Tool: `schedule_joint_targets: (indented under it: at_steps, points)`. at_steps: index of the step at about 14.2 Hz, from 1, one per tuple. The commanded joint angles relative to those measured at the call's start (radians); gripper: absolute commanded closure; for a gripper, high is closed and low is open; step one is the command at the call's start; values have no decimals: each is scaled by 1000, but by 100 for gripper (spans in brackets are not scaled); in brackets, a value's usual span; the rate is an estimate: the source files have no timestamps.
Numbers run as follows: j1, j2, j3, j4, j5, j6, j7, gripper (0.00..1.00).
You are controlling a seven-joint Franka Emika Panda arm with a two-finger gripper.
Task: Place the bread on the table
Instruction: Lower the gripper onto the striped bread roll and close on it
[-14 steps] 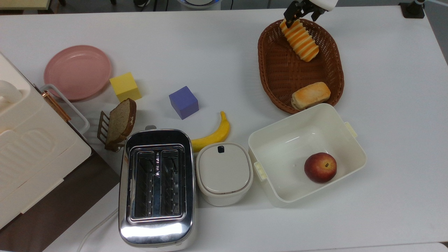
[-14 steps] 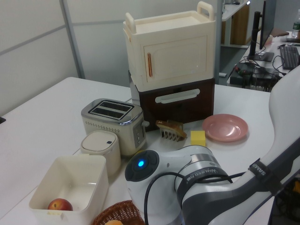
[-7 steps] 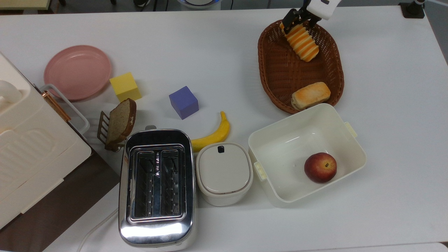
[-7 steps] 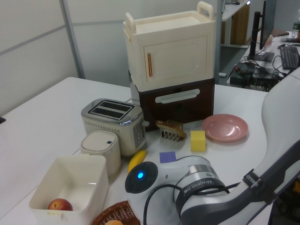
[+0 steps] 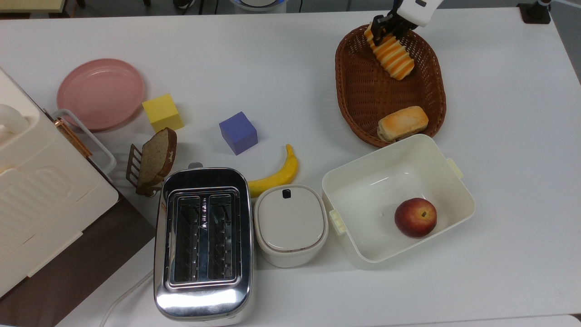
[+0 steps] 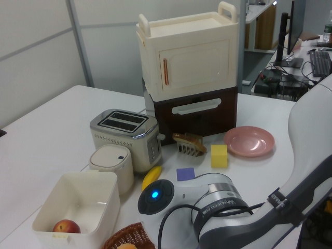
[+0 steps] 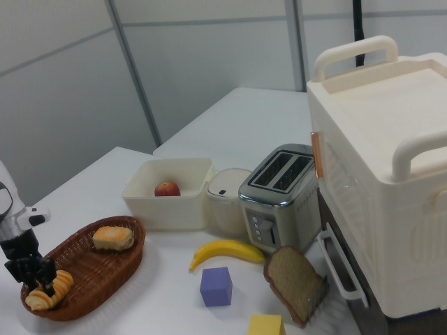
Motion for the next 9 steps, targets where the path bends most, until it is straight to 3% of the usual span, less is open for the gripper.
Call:
schedule_joint_targets:
  at_steps: [1,5,9]
  points:
    - [-1,-16,-1,-20,-16,27,27,100]
    - [-7,-19,-3,-3,-42,26,64,100]
    - [-69,-61,-8,38,-79,13,116,100]
